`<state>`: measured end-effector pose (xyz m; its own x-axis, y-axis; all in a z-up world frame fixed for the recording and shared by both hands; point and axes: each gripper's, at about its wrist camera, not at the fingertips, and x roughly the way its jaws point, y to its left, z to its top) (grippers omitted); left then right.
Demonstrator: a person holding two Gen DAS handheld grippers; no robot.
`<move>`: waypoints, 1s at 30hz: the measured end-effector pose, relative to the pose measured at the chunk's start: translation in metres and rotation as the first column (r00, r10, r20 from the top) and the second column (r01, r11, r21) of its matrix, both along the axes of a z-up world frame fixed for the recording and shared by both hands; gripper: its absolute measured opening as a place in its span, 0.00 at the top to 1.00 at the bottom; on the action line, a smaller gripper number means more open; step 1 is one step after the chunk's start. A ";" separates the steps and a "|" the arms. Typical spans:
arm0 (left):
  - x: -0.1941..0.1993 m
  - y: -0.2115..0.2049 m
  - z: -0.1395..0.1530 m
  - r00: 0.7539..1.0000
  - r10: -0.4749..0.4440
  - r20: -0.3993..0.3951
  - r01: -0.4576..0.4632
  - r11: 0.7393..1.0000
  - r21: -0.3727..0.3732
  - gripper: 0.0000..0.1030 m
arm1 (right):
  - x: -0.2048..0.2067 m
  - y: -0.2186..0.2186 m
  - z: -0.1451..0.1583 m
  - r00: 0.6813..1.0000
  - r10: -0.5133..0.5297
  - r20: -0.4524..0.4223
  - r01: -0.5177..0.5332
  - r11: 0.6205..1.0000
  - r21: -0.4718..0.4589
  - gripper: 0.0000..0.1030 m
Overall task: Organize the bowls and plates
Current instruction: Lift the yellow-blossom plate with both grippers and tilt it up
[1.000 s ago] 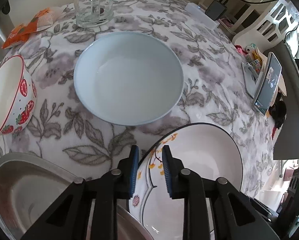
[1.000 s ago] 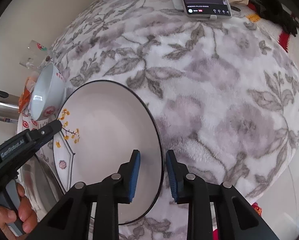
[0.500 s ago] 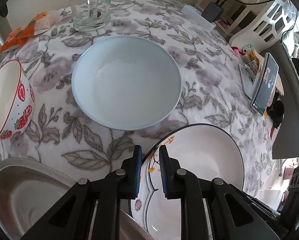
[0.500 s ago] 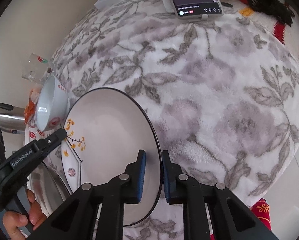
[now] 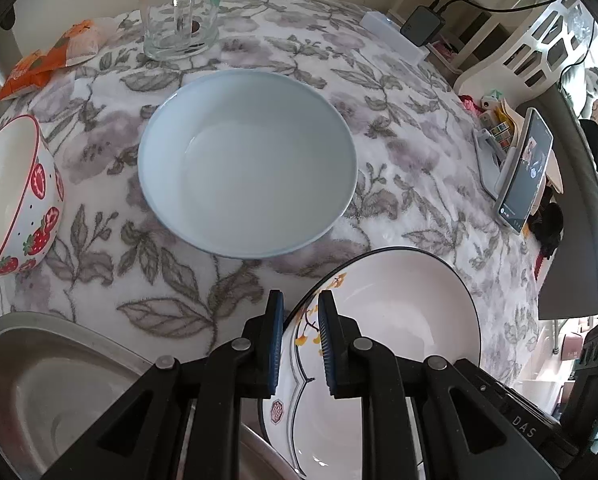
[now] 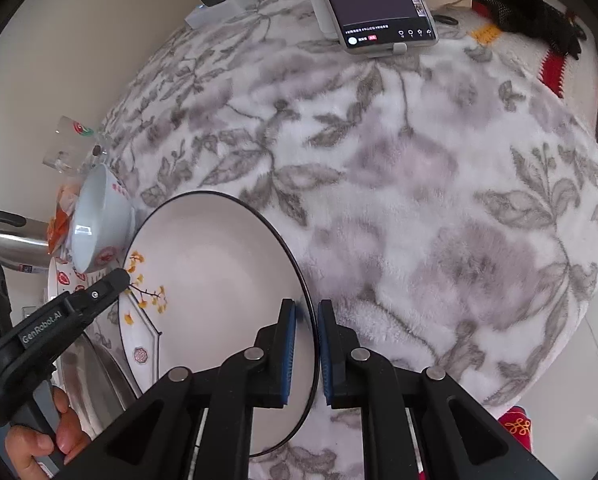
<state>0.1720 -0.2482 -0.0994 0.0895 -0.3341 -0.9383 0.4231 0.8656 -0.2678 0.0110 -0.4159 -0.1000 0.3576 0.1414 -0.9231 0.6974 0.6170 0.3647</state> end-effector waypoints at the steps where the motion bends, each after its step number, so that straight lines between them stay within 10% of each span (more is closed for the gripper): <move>1: 0.000 0.000 -0.001 1.000 -0.001 -0.001 0.001 1.000 0.004 0.83 | 0.000 0.002 -0.001 1.000 0.004 -0.003 -0.004 1.000 -0.003 0.88; 23: 0.004 0.004 0.000 0.999 0.032 -0.023 -0.033 0.999 -0.018 0.83 | -0.009 -0.003 -0.002 0.998 -0.047 0.033 0.044 0.995 0.086 0.88; 28: -0.001 0.000 0.012 0.988 -0.032 -0.151 -0.008 0.966 -0.257 0.90 | -0.007 -0.002 0.011 0.996 -0.031 0.081 0.024 0.996 0.084 0.88; 30: -0.009 -0.013 0.021 0.995 -0.068 -0.076 0.054 0.983 -0.177 0.90 | -0.005 -0.002 0.008 0.997 -0.029 0.068 0.023 0.997 0.078 0.88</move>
<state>0.1628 -0.2608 -0.0785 -0.0102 -0.4954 -0.8686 0.4440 0.7761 -0.4479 0.0058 -0.4174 -0.0915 0.4247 0.2009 -0.8827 0.6843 0.5672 0.4583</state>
